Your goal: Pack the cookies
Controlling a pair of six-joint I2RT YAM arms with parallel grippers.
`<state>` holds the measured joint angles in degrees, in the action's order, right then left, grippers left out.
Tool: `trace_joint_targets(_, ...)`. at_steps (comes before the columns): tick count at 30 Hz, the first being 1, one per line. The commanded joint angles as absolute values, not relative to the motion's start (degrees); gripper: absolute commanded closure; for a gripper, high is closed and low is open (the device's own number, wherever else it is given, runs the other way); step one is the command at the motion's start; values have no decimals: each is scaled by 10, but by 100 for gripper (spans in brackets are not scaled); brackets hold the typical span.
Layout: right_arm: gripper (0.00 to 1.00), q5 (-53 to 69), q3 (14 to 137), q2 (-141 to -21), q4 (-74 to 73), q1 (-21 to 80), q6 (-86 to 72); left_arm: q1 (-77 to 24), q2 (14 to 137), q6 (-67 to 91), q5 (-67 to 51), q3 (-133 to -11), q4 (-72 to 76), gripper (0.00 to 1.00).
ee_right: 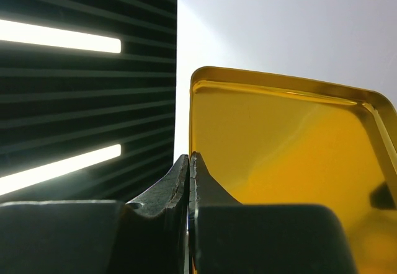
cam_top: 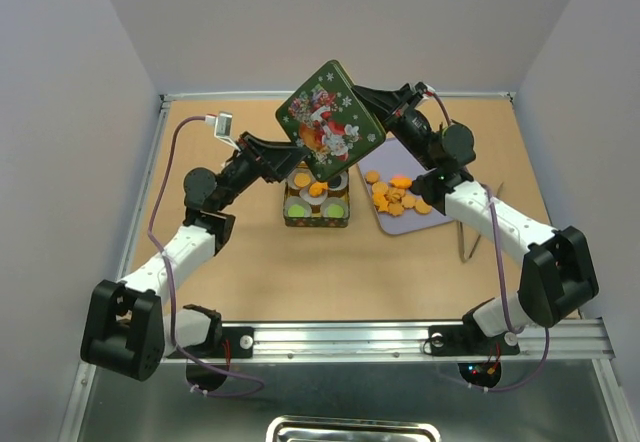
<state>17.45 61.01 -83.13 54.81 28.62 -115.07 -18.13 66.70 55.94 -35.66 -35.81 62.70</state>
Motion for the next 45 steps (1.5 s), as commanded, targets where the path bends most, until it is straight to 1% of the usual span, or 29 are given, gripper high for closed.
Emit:
trace_joint_targets(1,100,189,626,-842,612,294,-1394,-178,687,612,-363,-388,749,21)
trace_joint_targets(3,100,189,618,-845,622,293,-1402,-178,697,627,-368,-391,781,24)
trace_joint_targets(4,100,190,614,-846,628,293,-1404,-178,703,636,-368,-393,790,28)
trace_joint_targets(7,100,189,599,-847,640,294,-1409,-178,703,640,-369,-402,788,35)
trace_joint_targets(9,99,182,583,-846,649,293,-1406,-178,694,635,-370,-405,769,44)
trace_joint_targets(10,100,178,577,-846,651,293,-1405,-178,690,630,-371,-406,761,51)
trace_joint_targets(11,100,178,560,-845,656,293,-1403,-178,680,621,-374,-408,741,56)
trace_joint_targets(13,100,179,542,-845,673,290,-1397,-178,669,607,-379,-408,717,63)
trace_joint_targets(14,100,183,531,-845,677,289,-1393,-177,658,600,-389,-410,694,70)
trace_joint_targets(15,100,190,513,-845,685,289,-1390,-175,654,588,-394,-412,678,73)
trace_joint_targets(16,100,197,505,-845,687,287,-1384,-173,650,583,-398,-413,665,82)
trace_joint_targets(18,99,215,491,-846,690,283,-1370,-170,638,577,-409,-412,645,87)
trace_joint_targets(19,99,224,479,-846,693,277,-1363,-165,630,576,-415,-410,640,93)
trace_joint_targets(20,98,233,475,-847,693,275,-1360,-163,628,576,-415,-408,636,95)
trace_joint_targets(21,95,239,469,-848,694,272,-1352,-161,625,576,-419,-404,635,96)
trace_joint_targets(22,86,256,465,-852,696,266,-1346,-159,621,576,-421,-399,632,98)
trace_joint_targets(23,79,264,458,-853,696,264,-1340,-156,619,577,-423,-397,630,100)
trace_joint_targets(24,67,282,455,-859,696,260,-1327,-154,617,577,-428,-392,630,100)
trace_joint_targets(27,56,302,441,-861,698,259,-1316,-149,613,581,-433,-383,631,100)
trace_joint_targets(29,55,309,438,-864,698,259,-1310,-147,613,584,-435,-380,631,100)
trace_joint_targets(34,55,344,443,-870,697,256,-1287,-143,616,587,-436,-375,625,100)
trace_joint_targets(38,55,347,433,-867,698,251,-1277,-141,628,592,-446,-372,623,100)
trace_joint_targets(42,59,384,439,-874,693,243,-1242,-135,643,576,-461,-380,554,100)
trace_joint_targets(44,59,413,446,-873,663,243,-1219,-130,658,573,-474,-382,540,100)
trace_joint_targets(45,59,434,451,-865,617,243,-1182,-131,663,573,-477,-381,537,100)
